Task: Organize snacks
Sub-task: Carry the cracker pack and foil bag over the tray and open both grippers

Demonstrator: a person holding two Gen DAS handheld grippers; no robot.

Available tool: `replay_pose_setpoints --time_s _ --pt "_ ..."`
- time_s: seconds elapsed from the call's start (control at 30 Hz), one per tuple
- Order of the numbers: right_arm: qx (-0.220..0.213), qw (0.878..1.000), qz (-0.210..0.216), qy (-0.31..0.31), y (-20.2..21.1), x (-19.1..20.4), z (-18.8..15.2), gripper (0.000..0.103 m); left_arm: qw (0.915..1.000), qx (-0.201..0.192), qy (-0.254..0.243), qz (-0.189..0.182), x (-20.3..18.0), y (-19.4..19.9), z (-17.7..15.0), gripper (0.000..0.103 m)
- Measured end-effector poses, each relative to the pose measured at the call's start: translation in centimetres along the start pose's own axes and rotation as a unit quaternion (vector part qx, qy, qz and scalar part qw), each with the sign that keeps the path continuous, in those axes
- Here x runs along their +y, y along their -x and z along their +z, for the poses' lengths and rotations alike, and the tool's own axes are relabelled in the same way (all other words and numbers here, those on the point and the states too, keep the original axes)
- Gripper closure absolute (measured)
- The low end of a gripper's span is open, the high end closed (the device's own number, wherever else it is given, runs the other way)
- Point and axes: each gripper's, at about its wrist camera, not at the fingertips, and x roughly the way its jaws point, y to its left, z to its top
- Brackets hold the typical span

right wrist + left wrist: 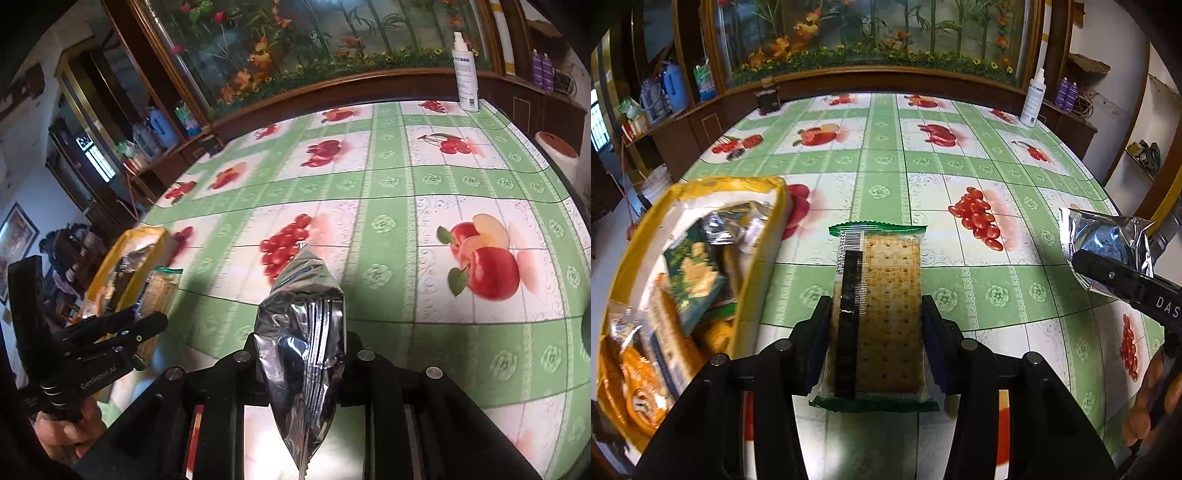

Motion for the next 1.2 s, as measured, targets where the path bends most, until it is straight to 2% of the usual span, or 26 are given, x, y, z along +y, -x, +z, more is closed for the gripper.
replay_pose_setpoints --time_s 0.5,0.8,1.2 --pt "-0.008 0.996 0.081 0.045 2.1 9.0 -1.7 0.081 0.9952 -0.041 0.045 0.076 6.3 5.8 -2.1 0.058" --pt "-0.006 0.992 0.101 0.075 1.9 13.5 -2.2 0.081 0.9897 -0.066 0.076 0.102 10.2 8.4 -3.3 0.058" --pt "0.012 0.985 0.125 0.119 0.0 19.0 -2.6 0.082 0.9831 -0.077 0.113 0.121 14.5 9.5 -4.2 0.058"
